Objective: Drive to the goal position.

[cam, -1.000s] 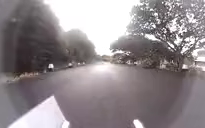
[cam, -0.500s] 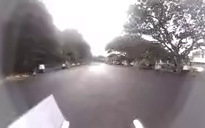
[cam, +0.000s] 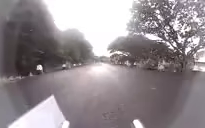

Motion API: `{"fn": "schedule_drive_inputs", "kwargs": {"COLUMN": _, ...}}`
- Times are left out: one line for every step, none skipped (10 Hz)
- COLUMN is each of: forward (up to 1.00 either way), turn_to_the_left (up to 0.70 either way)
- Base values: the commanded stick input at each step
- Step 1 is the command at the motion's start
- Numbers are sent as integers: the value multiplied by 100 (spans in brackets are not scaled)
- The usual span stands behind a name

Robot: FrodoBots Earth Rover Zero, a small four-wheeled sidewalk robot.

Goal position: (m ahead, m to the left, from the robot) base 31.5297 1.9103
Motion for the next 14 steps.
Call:
{"fn": "schedule_drive_inputs", "kwargs": {"forward": 100, "turn_to_the_left": 0}}
{"fn": "schedule_drive_inputs", "kwargs": {"forward": 100, "turn_to_the_left": 0}}
{"fn": "schedule_drive_inputs", "kwargs": {"forward": 100, "turn_to_the_left": 0}}
{"fn": "schedule_drive_inputs", "kwargs": {"forward": 100, "turn_to_the_left": 0}}
{"fn": "schedule_drive_inputs", "kwargs": {"forward": 100, "turn_to_the_left": 0}}
{"fn": "schedule_drive_inputs", "kwargs": {"forward": 100, "turn_to_the_left": 0}}
{"fn": "schedule_drive_inputs", "kwargs": {"forward": 100, "turn_to_the_left": 0}}
{"fn": "schedule_drive_inputs", "kwargs": {"forward": 100, "turn_to_the_left": 0}}
{"fn": "schedule_drive_inputs", "kwargs": {"forward": 100, "turn_to_the_left": 0}}
{"fn": "schedule_drive_inputs", "kwargs": {"forward": 100, "turn_to_the_left": 0}}
{"fn": "schedule_drive_inputs", "kwargs": {"forward": 100, "turn_to_the_left": 0}}
{"fn": "schedule_drive_inputs", "kwargs": {"forward": 100, "turn_to_the_left": 0}}
{"fn": "schedule_drive_inputs", "kwargs": {"forward": 100, "turn_to_the_left": 0}}
{"fn": "schedule_drive_inputs", "kwargs": {"forward": 100, "turn_to_the_left": 0}}
